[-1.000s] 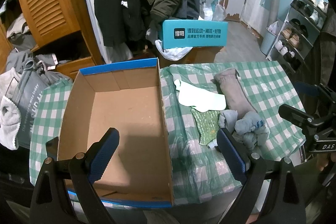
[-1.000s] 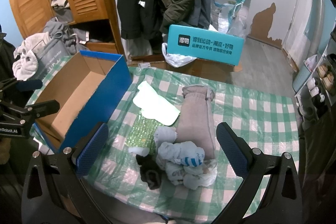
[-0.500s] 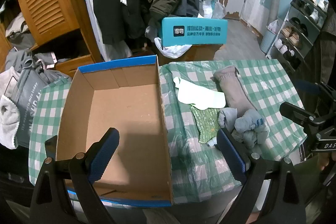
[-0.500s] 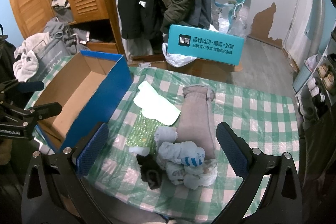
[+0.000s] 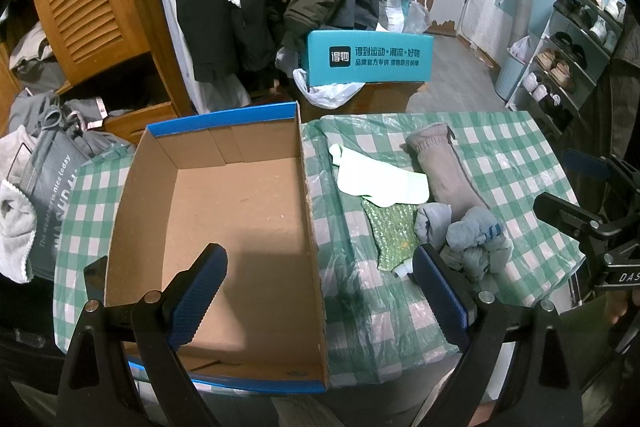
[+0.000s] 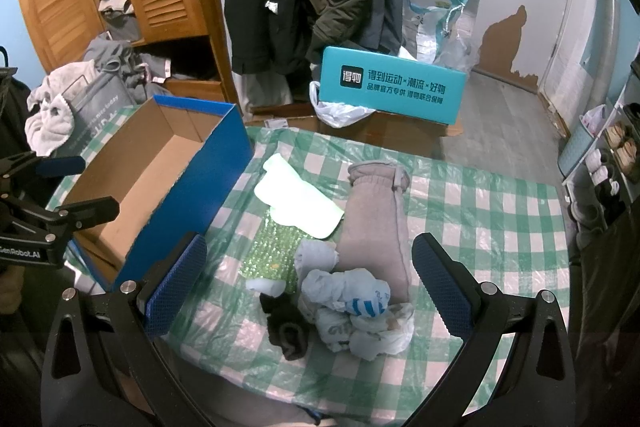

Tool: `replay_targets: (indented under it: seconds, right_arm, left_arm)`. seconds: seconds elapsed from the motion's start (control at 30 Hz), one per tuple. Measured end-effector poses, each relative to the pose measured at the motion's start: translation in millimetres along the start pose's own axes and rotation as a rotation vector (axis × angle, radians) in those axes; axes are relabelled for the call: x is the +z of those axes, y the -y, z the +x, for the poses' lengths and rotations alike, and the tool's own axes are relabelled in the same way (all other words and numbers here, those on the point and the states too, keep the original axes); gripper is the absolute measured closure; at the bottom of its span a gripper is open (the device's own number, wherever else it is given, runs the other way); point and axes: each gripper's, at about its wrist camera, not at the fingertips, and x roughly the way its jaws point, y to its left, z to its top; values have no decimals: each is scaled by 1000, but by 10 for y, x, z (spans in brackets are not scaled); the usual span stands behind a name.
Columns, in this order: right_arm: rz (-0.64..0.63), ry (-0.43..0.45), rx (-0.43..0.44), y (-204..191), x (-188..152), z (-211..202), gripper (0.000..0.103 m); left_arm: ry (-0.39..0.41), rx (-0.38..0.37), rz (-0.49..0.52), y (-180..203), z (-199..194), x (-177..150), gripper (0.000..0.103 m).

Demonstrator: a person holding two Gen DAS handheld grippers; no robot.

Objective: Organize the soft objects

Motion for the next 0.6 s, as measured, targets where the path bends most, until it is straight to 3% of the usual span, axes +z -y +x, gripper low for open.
replay_targets:
  seconds: [0.6]
  right_arm:
    - [-1,-2,1,-10,-29,20,2]
  left_arm:
    - [-7,3,2,11,3,-44,8]
